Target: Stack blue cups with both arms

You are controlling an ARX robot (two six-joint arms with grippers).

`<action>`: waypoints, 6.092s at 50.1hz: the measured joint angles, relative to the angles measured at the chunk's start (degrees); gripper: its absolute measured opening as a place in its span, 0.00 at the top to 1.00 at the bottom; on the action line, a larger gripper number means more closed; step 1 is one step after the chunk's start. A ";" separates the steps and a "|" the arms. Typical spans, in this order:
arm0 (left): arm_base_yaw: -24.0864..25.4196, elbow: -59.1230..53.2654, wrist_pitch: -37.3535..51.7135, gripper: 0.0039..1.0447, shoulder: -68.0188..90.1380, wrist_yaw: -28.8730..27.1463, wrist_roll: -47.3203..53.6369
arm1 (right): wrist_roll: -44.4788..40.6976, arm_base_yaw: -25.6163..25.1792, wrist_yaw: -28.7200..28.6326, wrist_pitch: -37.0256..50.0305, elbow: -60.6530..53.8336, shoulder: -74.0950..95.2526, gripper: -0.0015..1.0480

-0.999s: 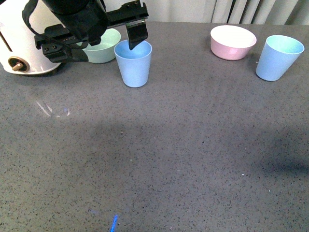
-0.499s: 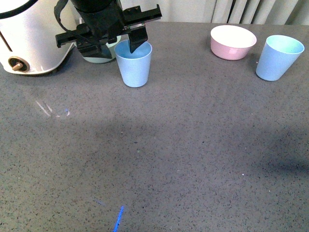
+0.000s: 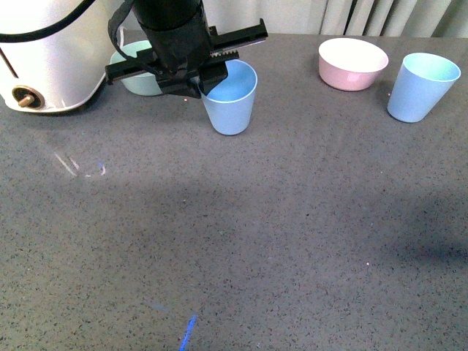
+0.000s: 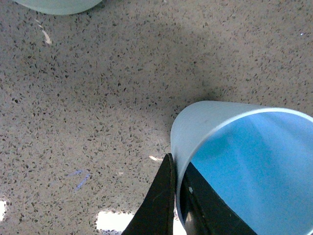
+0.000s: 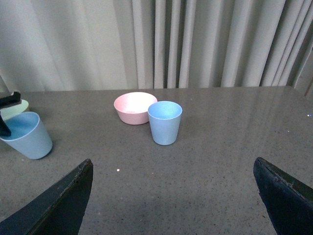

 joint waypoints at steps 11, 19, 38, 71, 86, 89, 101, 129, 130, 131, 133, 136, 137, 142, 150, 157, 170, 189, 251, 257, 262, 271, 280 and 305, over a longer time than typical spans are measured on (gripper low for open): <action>-2.25 -6.05 -1.33 0.98 -5.03 -0.44 -0.74 | 0.02 0.00 0.02 0.00 0.00 0.00 0.09; -5.97 -8.48 -1.60 0.98 -7.63 -0.79 -1.42 | 0.00 0.00 0.02 0.00 0.00 0.00 0.09; -12.35 -10.99 -1.51 0.98 -7.48 -1.86 -4.57 | 0.00 0.00 0.00 0.00 0.00 0.00 0.09; -13.73 -9.22 -1.51 0.18 -6.03 -2.01 -5.51 | 0.02 0.00 0.02 0.00 0.00 0.00 0.09; -11.15 -13.57 0.33 0.08 -13.44 -1.73 -4.98 | 0.02 0.00 0.02 0.00 0.00 0.00 0.09; -10.45 -16.61 1.86 0.08 -16.55 -1.51 -5.01 | 0.02 0.00 0.00 0.00 0.00 0.00 0.09; -6.08 -24.76 9.22 0.08 -25.83 -0.90 -2.21 | 0.02 0.00 0.00 0.00 0.00 0.00 0.09; 5.25 -62.69 76.91 0.54 -41.81 -14.19 31.30 | 0.02 0.00 0.02 0.00 0.00 0.00 0.09; 5.68 -63.73 77.83 0.57 -42.77 -13.81 31.85 | 0.00 0.00 0.02 0.00 0.00 0.00 0.09; 6.12 -64.72 78.47 0.59 -43.74 -13.42 32.26 | 0.00 0.00 0.00 0.00 0.00 0.00 0.09; 7.30 -67.14 79.30 0.65 -46.01 -12.31 33.20 | 0.00 0.00 0.00 0.00 0.00 0.00 0.09; 8.79 -70.14 79.65 0.74 -48.28 -11.17 33.92 | 0.00 0.00 0.00 0.00 0.00 0.00 0.09; 9.09 -70.73 79.65 0.76 -48.68 -10.93 34.01 | 0.00 0.00 0.00 0.00 0.00 0.00 0.09; 11.02 -74.99 79.65 0.89 -51.71 -9.05 34.60 | 0.00 0.00 0.00 0.00 0.00 0.00 0.09; 13.70 -80.19 79.32 0.99 -57.64 -6.01 35.04 | 0.00 0.00 0.02 0.00 0.00 0.00 0.09; 15.93 -83.69 77.75 0.99 -62.64 -3.98 35.17 | 0.02 0.00 0.00 0.00 0.00 0.00 0.09; 19.34 -89.53 75.69 0.99 -71.12 -0.44 35.21 | 0.00 0.00 0.02 0.00 0.00 0.00 0.09; 25.64 -93.55 65.26 0.99 -84.98 5.42 35.36 | 0.00 0.00 0.00 0.00 0.00 0.00 0.09; 25.70 -94.05 24.24 0.99 -126.49 5.73 35.36 | 0.02 0.00 0.02 0.00 0.00 0.00 0.09; 25.73 -94.05 23.80 0.99 -127.82 5.70 35.36 | 0.02 0.00 0.00 0.00 0.00 0.00 0.09; 25.73 -94.05 23.71 0.99 -127.82 5.73 35.36 | 0.00 0.00 0.00 0.00 0.00 0.00 0.09; 25.73 -94.05 23.71 0.73 -127.82 5.70 35.36 | 4.20 -1.95 -3.43 -8.81 3.41 5.66 0.09; 25.73 -94.05 23.71 0.35 -127.82 5.70 35.36 | 5.29 -11.47 -9.05 8.31 17.31 43.80 0.09; 25.73 -94.05 23.71 0.08 -127.82 5.73 35.50 | -4.42 0.46 -1.73 7.34 59.39 103.01 0.09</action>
